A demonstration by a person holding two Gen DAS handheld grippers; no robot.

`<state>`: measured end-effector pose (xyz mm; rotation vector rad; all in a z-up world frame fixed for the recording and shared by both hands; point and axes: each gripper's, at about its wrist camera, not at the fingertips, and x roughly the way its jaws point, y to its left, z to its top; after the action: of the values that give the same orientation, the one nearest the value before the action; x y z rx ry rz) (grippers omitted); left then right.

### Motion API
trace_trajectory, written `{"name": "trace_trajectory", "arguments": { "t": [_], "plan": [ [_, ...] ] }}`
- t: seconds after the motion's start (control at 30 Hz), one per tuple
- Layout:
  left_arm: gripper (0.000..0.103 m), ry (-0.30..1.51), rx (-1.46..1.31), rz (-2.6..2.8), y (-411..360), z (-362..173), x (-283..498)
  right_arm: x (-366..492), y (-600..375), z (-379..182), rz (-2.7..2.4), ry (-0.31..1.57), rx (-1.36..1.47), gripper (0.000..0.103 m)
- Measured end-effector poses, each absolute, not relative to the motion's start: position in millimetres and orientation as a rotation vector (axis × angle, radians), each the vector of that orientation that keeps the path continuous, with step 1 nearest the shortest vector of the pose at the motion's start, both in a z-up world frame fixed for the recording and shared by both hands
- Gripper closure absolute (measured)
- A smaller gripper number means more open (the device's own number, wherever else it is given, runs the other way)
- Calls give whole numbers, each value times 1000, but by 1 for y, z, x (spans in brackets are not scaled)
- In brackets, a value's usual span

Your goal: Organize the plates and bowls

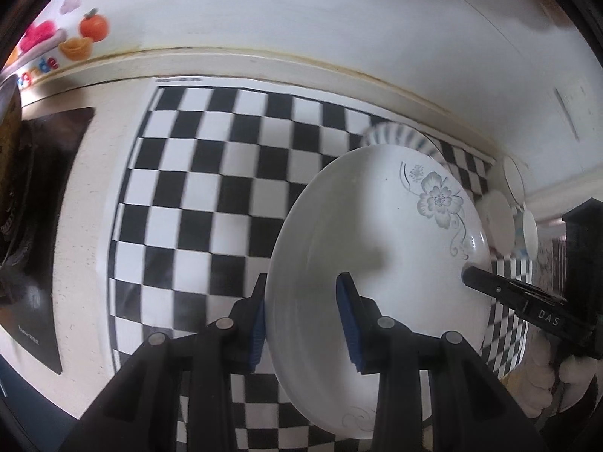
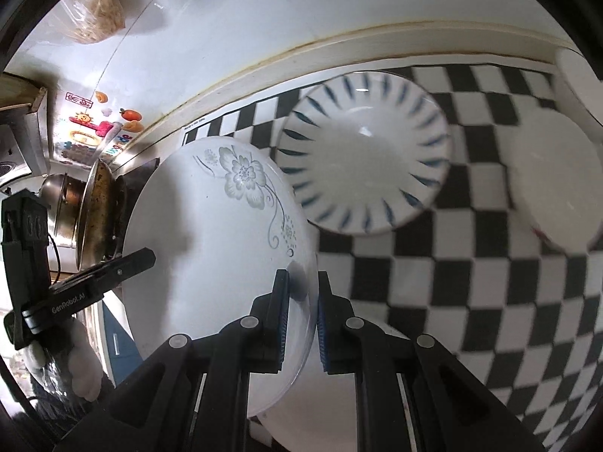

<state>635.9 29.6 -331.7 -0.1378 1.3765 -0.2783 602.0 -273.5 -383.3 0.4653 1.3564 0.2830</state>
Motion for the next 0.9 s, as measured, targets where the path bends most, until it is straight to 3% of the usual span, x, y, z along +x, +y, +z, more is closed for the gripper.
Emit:
{"name": "trace_trajectory", "arguments": {
  "t": [0.53,0.9],
  "plan": [
    [71,1509,31,-409,-45,-373,575,496,-330,-423,144,1391,560,88],
    [71,1600,95,-407,-56,-404,548,467,-333,-450,129,1445,542,88]
  ]
}}
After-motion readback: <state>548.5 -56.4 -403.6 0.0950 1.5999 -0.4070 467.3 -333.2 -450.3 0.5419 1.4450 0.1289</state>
